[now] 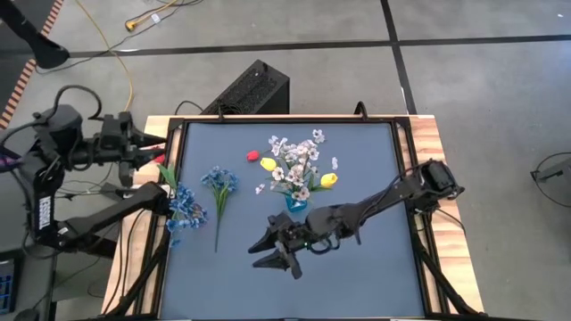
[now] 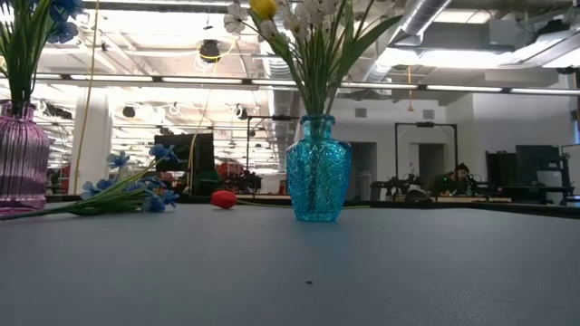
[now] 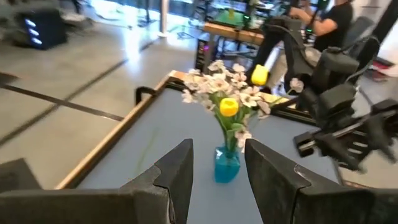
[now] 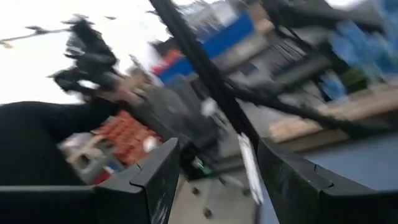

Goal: Sort flowers into vase by color
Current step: Put the red tulip into the purple vase

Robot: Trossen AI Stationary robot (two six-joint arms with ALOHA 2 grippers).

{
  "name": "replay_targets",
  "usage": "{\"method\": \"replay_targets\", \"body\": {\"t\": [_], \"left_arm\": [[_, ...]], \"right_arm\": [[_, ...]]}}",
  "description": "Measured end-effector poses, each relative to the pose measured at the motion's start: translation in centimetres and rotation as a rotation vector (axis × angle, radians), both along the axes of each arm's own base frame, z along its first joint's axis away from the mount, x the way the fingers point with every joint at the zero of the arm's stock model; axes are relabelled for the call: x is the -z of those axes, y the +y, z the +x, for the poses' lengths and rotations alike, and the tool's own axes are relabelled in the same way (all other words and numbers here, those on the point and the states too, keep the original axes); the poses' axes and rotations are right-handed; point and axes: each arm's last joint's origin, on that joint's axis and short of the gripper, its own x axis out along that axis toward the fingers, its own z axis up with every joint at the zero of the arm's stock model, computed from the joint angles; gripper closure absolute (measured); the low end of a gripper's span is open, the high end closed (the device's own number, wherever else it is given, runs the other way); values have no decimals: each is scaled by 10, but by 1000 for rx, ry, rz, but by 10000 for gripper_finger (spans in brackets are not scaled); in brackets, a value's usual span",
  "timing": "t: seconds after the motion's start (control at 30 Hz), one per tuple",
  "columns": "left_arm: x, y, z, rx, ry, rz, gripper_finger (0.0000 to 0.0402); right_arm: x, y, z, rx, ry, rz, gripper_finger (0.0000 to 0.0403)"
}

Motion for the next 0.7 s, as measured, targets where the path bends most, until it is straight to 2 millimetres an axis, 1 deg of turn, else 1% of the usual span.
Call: {"method": "replay_targets", "body": {"t": [0.07, 0.23, 0.37, 0.47, 0.57, 0.6, 0.7], "left_arm": [[0, 5, 4, 27, 9, -13, 269], [0, 9, 9, 87, 10, -10, 269], [0, 8, 9, 105, 10, 5, 269], [0, 8, 9, 107, 10, 5, 269], [0, 8, 9, 105, 8, -3, 269], [0, 8, 9, 103, 7, -10, 269], [0, 9, 9, 90, 1, -43, 269]], "right_arm": [[0, 3, 2, 31, 72, -26, 159], [-10, 6, 5, 144, 207, -94, 159], [-19, 6, 5, 248, 205, -100, 159], [-19, 8, 4, 307, 204, -104, 159], [-10, 16, 10, 325, 201, -106, 159], [-6, 22, 13, 317, 205, -113, 159], [13, 41, 32, 303, 223, -135, 159]]}}
